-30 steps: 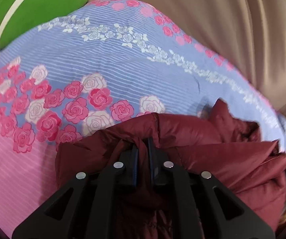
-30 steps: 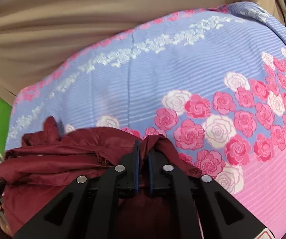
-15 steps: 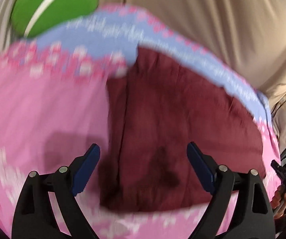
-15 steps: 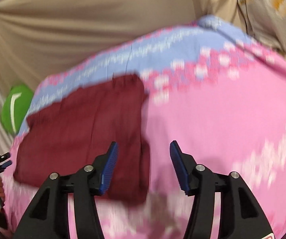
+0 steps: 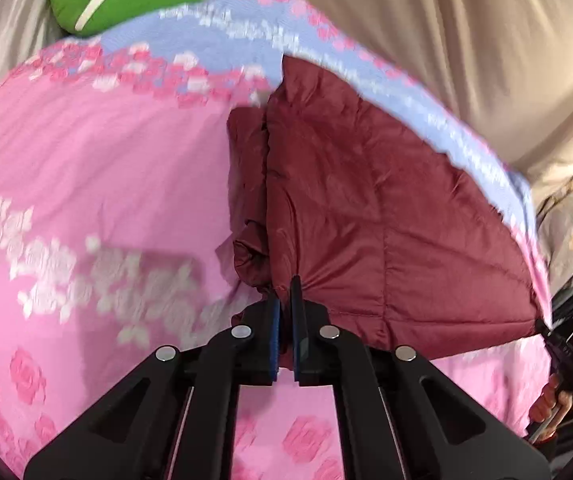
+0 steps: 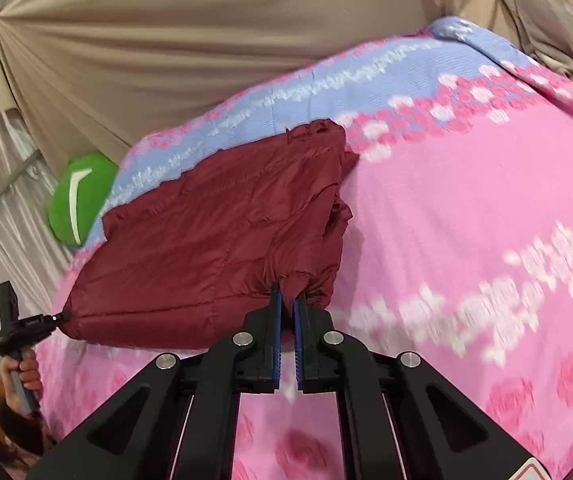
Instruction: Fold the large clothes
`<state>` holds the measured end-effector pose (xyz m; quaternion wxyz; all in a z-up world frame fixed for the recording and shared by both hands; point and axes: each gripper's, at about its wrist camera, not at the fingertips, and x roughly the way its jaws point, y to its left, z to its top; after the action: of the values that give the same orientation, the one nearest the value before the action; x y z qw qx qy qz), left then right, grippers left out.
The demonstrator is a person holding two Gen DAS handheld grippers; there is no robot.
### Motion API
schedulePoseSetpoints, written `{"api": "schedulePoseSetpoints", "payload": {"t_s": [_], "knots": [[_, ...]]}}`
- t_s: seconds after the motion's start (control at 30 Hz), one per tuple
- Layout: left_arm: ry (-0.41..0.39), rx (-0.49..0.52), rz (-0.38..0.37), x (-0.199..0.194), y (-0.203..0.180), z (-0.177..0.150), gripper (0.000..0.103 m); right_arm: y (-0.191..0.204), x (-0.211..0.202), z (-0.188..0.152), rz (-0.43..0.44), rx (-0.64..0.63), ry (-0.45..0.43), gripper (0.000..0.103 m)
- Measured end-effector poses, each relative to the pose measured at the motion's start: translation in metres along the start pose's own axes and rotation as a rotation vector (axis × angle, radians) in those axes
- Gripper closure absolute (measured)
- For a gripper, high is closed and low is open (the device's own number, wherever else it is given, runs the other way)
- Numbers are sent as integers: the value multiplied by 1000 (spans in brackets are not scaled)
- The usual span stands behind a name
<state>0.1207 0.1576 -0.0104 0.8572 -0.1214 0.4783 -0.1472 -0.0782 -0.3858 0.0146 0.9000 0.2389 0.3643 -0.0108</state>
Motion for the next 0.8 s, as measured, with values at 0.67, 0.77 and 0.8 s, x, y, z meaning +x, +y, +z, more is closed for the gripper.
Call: {"api": "schedulePoseSetpoints", "payload": {"t_s": [0.67, 0.77, 0.8], "knots": [[-193, 251, 11, 23, -143, 114, 65, 69, 62, 102, -187, -279, -44, 91], [-151, 243, 114, 72, -136, 126, 65, 67, 108, 121, -195, -276, 40, 96], [-139, 224, 136, 85, -128, 129, 65, 62, 118, 123, -198, -266, 57, 97]]}}
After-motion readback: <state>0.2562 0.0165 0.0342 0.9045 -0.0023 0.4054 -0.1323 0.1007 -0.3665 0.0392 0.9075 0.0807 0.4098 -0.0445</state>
